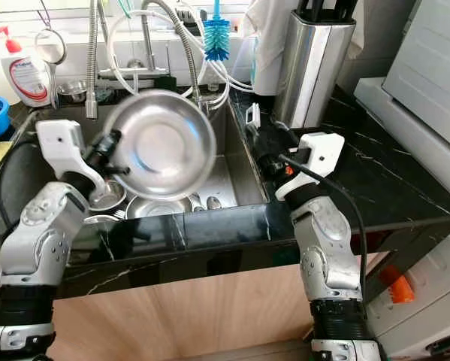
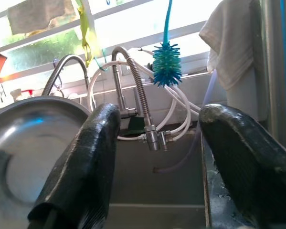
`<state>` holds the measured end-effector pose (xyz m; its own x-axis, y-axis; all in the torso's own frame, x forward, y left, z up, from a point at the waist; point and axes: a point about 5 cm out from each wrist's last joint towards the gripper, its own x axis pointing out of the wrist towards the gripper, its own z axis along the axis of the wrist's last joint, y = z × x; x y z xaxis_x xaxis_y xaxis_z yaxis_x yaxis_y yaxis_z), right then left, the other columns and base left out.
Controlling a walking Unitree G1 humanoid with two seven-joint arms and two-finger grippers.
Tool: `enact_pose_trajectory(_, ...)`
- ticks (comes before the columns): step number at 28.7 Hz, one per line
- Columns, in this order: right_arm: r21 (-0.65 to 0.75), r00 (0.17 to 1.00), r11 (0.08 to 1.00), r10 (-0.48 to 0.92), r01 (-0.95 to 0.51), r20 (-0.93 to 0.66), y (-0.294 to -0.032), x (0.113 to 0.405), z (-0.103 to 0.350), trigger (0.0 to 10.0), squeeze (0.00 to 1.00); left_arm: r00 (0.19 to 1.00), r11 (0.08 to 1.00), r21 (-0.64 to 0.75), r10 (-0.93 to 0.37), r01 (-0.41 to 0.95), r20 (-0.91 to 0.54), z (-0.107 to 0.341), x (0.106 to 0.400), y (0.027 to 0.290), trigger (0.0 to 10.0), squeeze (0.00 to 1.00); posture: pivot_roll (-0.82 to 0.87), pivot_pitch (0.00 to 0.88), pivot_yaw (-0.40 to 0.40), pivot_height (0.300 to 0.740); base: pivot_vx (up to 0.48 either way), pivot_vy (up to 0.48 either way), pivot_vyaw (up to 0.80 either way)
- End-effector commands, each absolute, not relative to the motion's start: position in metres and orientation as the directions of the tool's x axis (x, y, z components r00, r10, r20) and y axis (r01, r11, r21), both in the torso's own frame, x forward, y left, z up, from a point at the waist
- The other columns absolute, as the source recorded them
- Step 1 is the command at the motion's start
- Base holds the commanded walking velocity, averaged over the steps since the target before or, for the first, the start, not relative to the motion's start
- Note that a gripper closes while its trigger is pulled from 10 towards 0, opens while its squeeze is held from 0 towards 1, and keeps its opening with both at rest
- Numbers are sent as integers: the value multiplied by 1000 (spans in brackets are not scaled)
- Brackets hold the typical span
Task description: Kitchen organization
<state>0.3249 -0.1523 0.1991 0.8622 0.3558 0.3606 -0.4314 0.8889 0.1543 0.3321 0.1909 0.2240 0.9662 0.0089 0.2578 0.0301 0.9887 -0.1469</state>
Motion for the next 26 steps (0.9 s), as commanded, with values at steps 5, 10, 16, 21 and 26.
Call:
enact_pose_trajectory(5,159,876,916,284,-368,390,-155,312,204,10000,0,946,987,-38,163,-159,280,225,334,212,10000,0,80,1,-32,740,0,0,0)
enact_pose_trajectory(10,87,894,955,231,-284,383,-162,298,200,10000,0,943,982,43,166,-186,288,212,333,222,10000,0,75,2,-30,740,0,0,0)
enact_pose_trajectory(16,64,927,988,108,-140,360,-175,271,190,10000,0,942,964,102,211,-244,262,195,333,237,10000,0,58,2,-26,740,0,0,0)
enact_pose_trajectory(21,29,937,999,9,-21,349,-185,256,183,10000,0,963,965,141,192,-220,187,180,337,239,10000,0,59,0,-26,740,0,0,0)
enact_pose_trajectory(26,-51,937,999,26,-8,347,-182,245,177,10000,0,978,979,91,168,-180,127,167,340,240,10000,0,54,0,-23,740,0,0,0)
